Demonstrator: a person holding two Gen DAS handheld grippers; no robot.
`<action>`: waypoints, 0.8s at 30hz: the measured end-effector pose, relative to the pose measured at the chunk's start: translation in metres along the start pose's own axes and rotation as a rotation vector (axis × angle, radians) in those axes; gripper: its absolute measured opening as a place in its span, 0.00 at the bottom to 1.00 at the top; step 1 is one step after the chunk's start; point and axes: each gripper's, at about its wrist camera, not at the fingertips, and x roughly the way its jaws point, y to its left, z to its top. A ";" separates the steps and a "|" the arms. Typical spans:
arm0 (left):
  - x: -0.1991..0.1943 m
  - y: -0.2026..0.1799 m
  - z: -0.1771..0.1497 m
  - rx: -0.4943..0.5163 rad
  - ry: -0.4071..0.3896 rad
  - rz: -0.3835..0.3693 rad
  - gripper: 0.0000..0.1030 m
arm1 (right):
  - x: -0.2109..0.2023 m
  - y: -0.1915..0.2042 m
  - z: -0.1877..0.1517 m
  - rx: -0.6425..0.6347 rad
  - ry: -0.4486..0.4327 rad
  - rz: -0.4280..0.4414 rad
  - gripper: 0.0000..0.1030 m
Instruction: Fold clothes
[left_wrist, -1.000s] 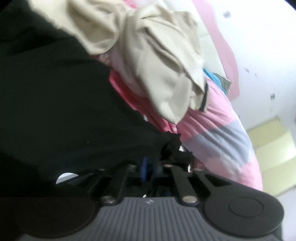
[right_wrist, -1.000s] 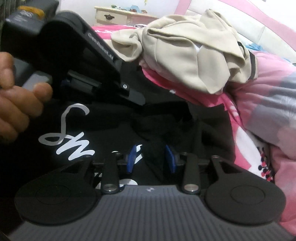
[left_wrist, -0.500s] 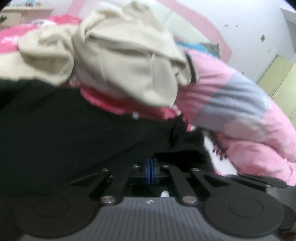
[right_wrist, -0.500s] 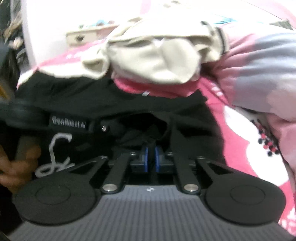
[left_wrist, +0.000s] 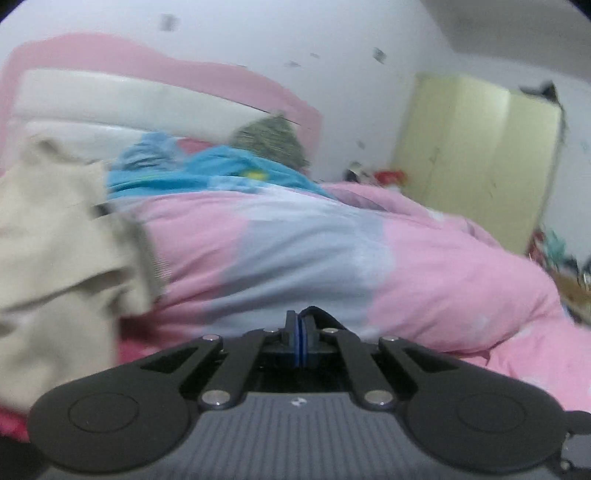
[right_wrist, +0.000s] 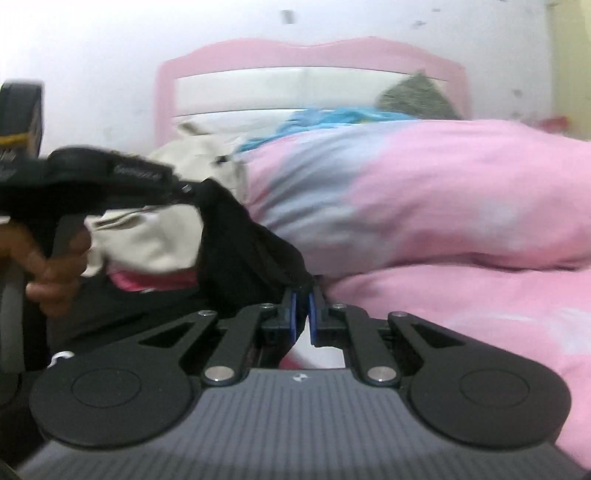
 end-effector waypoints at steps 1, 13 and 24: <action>0.015 -0.011 0.002 0.025 0.013 -0.011 0.02 | 0.000 -0.008 -0.001 0.012 0.001 -0.026 0.05; 0.059 -0.019 0.005 -0.146 0.061 -0.028 0.42 | 0.013 -0.050 -0.013 0.079 -0.008 -0.147 0.07; -0.124 0.059 0.033 -0.362 0.039 0.147 0.59 | -0.036 -0.062 0.000 0.201 -0.152 -0.171 0.36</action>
